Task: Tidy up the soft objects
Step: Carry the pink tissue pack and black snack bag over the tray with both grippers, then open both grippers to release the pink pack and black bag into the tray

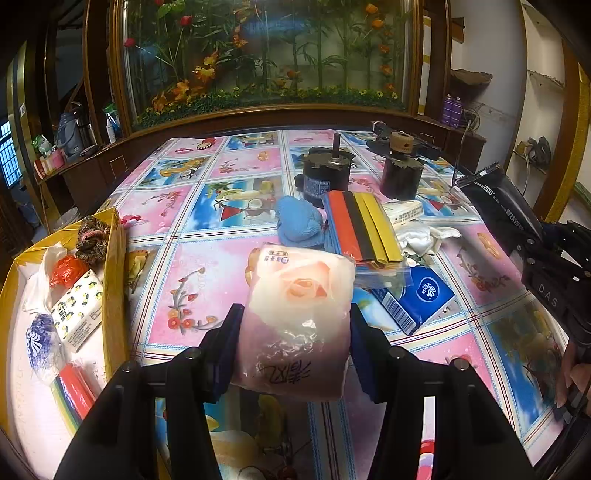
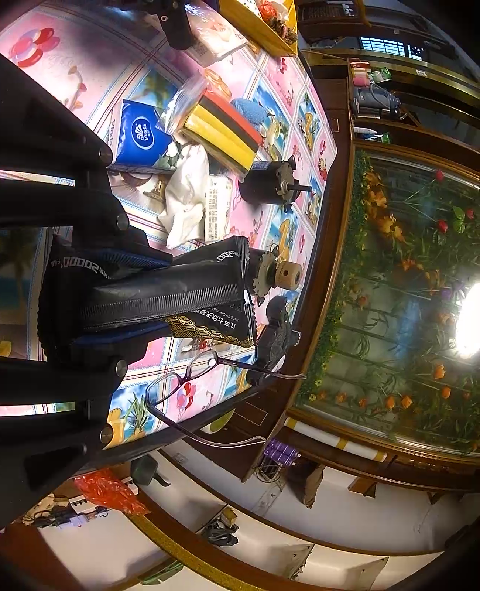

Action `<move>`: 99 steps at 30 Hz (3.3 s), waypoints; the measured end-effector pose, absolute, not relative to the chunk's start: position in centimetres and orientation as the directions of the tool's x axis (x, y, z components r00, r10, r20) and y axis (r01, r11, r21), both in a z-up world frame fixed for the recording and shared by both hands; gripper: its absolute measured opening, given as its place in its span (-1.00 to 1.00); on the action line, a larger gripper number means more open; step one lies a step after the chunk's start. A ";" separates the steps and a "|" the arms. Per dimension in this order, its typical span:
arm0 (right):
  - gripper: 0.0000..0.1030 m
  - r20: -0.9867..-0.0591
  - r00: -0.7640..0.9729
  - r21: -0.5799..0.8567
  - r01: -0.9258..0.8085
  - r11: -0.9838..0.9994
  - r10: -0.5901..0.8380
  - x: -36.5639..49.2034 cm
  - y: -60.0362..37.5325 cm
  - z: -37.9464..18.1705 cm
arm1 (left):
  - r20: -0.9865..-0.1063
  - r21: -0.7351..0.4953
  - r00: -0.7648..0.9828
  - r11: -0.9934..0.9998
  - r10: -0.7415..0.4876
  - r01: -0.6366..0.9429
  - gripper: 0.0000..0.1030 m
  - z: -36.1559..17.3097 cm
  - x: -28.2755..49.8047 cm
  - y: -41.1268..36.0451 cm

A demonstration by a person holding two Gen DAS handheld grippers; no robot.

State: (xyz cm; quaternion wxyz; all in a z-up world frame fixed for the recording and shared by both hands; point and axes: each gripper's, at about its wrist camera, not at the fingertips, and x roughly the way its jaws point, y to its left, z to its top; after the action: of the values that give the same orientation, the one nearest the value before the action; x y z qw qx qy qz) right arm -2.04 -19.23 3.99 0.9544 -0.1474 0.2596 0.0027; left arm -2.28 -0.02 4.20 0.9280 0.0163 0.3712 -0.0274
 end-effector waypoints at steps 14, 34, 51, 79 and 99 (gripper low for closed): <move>-0.37 -0.483 0.867 -0.115 -0.198 0.973 0.120 -3.8 -18.3 5.2 | -0.665 -0.011 0.746 0.999 -0.035 0.036 0.03 5.6 -3.1 1.5; -0.37 -0.528 0.768 -0.029 -0.441 0.897 0.361 -5.9 -10.1 4.6 | -0.606 -0.012 0.794 0.998 0.047 -0.069 0.03 7.2 -5.2 6.0; -0.36 -0.572 0.676 -0.039 -0.588 0.808 0.465 -6.5 -2.5 5.0 | -0.591 -0.056 0.796 0.978 0.130 -0.202 0.04 7.6 -7.4 12.7; -0.35 -0.739 0.304 0.207 -0.747 0.632 0.601 -4.9 13.3 2.0 | -0.673 -0.109 0.682 0.873 0.287 -0.475 0.05 4.4 -13.2 25.7; -0.15 -0.740 0.291 0.204 -0.762 0.614 0.607 -3.9 15.3 1.3 | -0.689 -0.092 0.664 0.874 0.291 -0.478 0.10 4.1 -13.7 25.5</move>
State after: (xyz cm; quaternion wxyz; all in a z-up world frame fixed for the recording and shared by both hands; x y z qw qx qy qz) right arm -3.93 15.29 1.33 0.7978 -0.0941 0.4133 0.4289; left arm -13.69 25.46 4.10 0.9023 -0.1334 0.3502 0.2131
